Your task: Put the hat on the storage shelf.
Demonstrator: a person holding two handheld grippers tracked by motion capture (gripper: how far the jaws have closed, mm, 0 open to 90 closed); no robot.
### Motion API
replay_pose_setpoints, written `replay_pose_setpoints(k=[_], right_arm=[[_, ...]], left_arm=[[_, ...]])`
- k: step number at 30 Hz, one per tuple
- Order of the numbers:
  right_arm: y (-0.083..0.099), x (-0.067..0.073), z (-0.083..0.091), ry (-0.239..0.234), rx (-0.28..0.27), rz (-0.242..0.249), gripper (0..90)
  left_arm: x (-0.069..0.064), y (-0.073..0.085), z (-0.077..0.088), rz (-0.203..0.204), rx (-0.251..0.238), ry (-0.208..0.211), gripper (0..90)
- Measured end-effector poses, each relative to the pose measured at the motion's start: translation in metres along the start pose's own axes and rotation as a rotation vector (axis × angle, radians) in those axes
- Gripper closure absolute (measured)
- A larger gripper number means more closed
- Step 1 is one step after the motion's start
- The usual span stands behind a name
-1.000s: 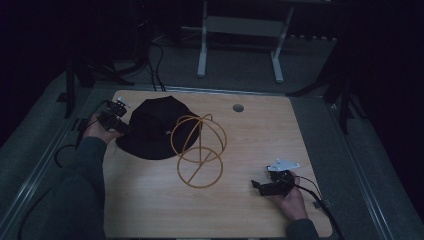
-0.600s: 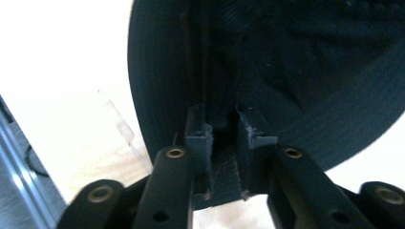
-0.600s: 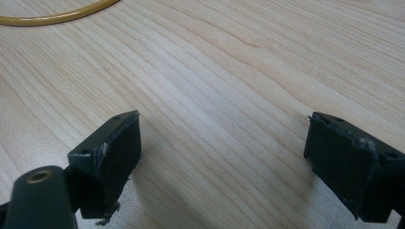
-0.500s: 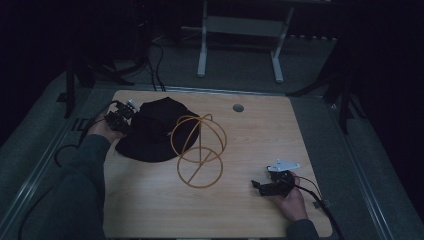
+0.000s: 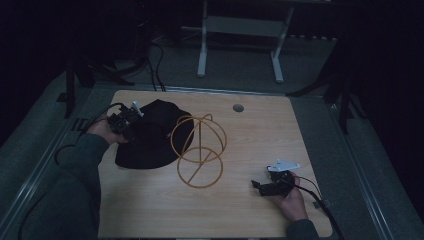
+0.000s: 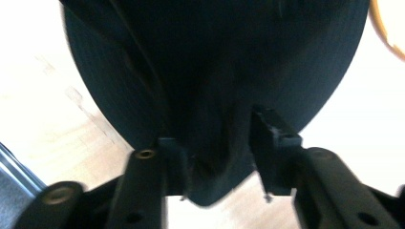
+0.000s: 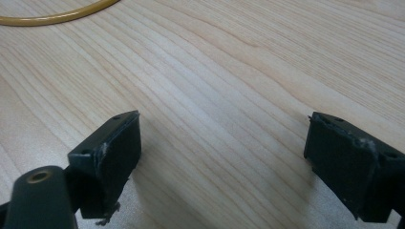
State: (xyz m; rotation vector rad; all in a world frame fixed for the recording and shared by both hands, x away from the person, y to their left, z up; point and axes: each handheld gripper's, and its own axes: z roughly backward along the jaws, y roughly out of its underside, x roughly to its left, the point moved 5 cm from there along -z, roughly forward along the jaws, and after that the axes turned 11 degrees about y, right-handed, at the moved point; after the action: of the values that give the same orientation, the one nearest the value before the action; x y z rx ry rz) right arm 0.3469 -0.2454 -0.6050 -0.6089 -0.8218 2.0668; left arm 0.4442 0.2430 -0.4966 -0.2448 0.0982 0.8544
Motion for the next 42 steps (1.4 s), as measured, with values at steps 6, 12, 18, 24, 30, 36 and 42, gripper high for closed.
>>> replay_pose_setpoints(k=[6,12,18,24,30,36,42], right_arm=[[0.000,0.000,0.000,0.000,0.000,0.000,12.3],[0.000,0.000,0.000,0.000,0.000,0.000,12.3],[0.000,0.000,0.000,0.000,-0.001,0.000,12.3],[0.000,0.000,0.000,0.000,0.000,0.000,12.3],[0.000,0.000,0.000,0.000,0.000,0.000,12.3],[0.000,0.000,0.000,-0.001,-0.001,0.000,12.7],[0.000,0.000,0.000,-0.002,-0.004,0.002,13.0]], left_arm=[[0.008,-0.015,-0.005,0.067,-0.021,-0.019,54.2],[0.007,-0.013,-0.011,0.090,0.049,0.010,78.6],[0.002,-0.010,-0.008,0.092,0.046,0.037,87.7],[-0.002,-0.007,0.000,0.111,0.002,0.054,88.1],[-0.005,-0.006,0.011,0.120,-0.047,0.066,88.3],[-0.007,-0.003,0.020,0.124,-0.073,0.060,88.3],[-0.010,0.001,0.033,0.116,-0.113,0.065,88.3]])
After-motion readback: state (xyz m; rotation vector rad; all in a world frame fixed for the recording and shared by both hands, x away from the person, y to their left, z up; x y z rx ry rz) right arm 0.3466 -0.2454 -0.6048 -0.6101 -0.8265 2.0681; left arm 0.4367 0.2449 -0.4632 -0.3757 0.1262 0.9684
